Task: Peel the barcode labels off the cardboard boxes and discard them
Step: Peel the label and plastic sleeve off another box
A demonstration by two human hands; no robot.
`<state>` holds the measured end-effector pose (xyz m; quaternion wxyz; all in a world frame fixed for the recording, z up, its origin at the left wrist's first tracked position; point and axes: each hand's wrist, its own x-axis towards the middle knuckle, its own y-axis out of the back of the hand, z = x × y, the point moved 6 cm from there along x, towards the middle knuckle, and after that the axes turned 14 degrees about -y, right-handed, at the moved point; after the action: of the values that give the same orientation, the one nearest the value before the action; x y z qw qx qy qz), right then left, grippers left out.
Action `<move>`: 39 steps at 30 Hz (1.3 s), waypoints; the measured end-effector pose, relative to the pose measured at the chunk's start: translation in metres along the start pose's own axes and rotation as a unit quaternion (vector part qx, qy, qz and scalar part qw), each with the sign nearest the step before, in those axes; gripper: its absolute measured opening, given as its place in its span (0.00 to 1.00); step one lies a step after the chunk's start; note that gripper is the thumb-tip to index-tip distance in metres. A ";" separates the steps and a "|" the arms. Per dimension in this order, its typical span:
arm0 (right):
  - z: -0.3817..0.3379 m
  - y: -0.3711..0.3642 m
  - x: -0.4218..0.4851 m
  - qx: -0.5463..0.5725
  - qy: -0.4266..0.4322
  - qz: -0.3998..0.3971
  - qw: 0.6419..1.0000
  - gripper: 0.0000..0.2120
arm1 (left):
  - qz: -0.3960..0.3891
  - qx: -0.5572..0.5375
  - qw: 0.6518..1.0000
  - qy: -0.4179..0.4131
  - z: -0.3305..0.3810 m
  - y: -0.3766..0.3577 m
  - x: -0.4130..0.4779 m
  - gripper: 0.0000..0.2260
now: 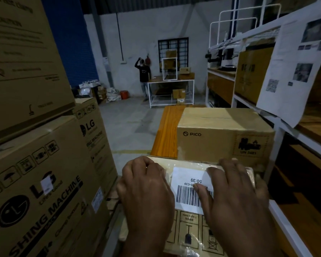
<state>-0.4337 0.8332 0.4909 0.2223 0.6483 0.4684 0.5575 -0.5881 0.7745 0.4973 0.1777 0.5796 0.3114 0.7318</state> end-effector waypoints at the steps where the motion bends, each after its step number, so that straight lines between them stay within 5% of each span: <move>1: -0.001 -0.002 0.000 -0.006 0.013 0.007 1.000 0.19 | -0.002 0.009 1.000 -0.006 0.000 -0.003 0.000 0.05; 9: -0.008 -0.008 -0.010 0.111 0.136 0.066 0.982 0.27 | -0.028 -0.069 0.997 -0.003 -0.004 -0.006 -0.006 0.13; 15: -0.010 -0.006 -0.007 0.116 0.117 0.070 0.984 0.23 | -0.103 -0.115 0.988 0.010 -0.001 0.010 -0.005 0.05; 25: -0.014 -0.014 -0.024 0.083 0.104 0.117 0.984 0.21 | -0.133 -0.134 0.980 0.057 -0.007 0.022 -0.004 0.07; 30: -0.015 -0.015 -0.027 0.090 0.109 0.104 0.985 0.28 | -0.102 -0.175 0.977 0.065 -0.005 0.032 -0.004 0.06; 39: -0.016 -0.014 -0.046 0.132 0.126 0.130 0.975 0.18 | -0.139 -0.178 0.973 0.053 -0.011 0.040 -0.021 0.06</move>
<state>-0.4505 0.7966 0.4606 -0.0005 0.6516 0.4744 0.5919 -0.5891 0.7287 0.5072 0.3608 0.4503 0.2627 0.7733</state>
